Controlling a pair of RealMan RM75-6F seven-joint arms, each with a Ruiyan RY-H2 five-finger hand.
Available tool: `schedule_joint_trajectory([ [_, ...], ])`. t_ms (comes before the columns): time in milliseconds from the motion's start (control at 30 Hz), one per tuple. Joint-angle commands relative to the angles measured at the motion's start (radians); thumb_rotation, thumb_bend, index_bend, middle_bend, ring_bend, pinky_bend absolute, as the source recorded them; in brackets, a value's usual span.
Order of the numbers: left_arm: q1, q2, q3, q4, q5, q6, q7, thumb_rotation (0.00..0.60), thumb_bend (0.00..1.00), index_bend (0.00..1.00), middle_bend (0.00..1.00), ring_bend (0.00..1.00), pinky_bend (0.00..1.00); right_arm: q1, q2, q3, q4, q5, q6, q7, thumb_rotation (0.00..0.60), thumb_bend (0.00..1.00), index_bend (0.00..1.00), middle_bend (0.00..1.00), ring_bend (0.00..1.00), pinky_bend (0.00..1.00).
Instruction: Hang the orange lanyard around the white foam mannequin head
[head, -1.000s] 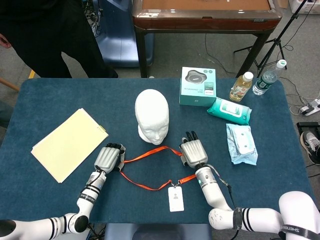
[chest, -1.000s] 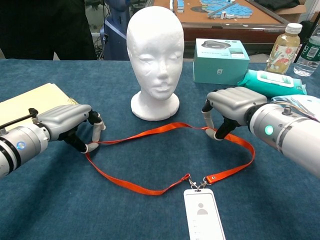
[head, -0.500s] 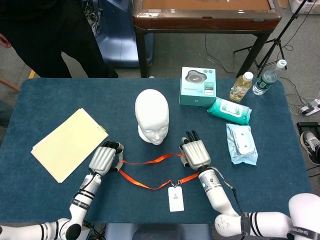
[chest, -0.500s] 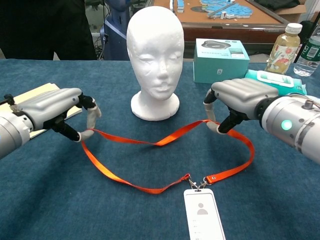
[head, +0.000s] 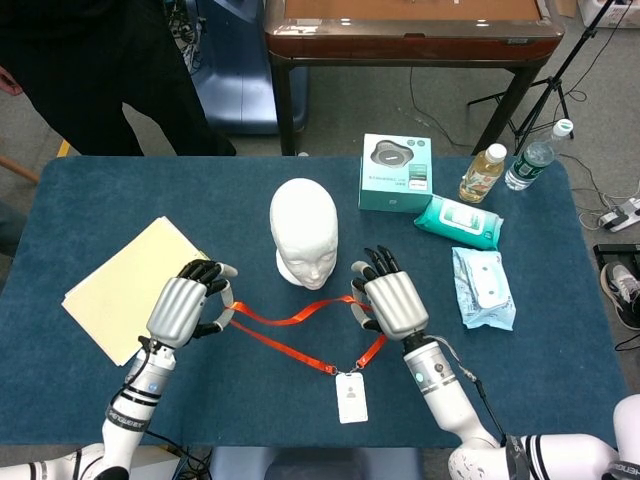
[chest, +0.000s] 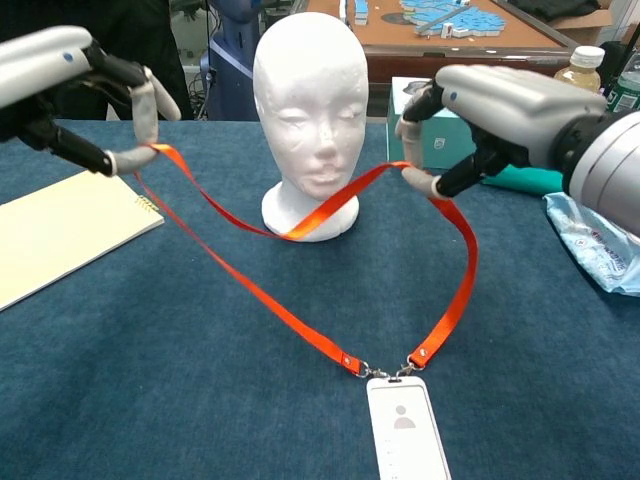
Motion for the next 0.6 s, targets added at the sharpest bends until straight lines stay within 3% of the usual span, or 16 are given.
schedule_joint_trajectory([
  [33, -0.005, 0.053, -0.035, -0.058, -0.005, -0.001, -0.001, 0.600, 0.36, 0.62, 0.33, 0.24, 0.19, -0.003, 0.018, 0.020, -0.029, -0.029, 0.013, 0.013, 0.600, 0.54, 0.63, 0.28, 0.11, 0.04],
  [367, -0.031, 0.142, -0.102, -0.148, -0.024, -0.009, 0.019, 0.600, 0.36, 0.61, 0.33, 0.24, 0.19, 0.001, 0.049, 0.084, -0.081, -0.062, 0.039, 0.017, 0.600, 0.54, 0.63, 0.28, 0.11, 0.04],
  [600, -0.071, 0.184, -0.151, -0.196, -0.096, -0.051, 0.029, 0.600, 0.36, 0.61, 0.33, 0.24, 0.19, 0.010, 0.066, 0.145, -0.103, -0.041, 0.054, 0.023, 0.600, 0.54, 0.63, 0.28, 0.11, 0.04],
])
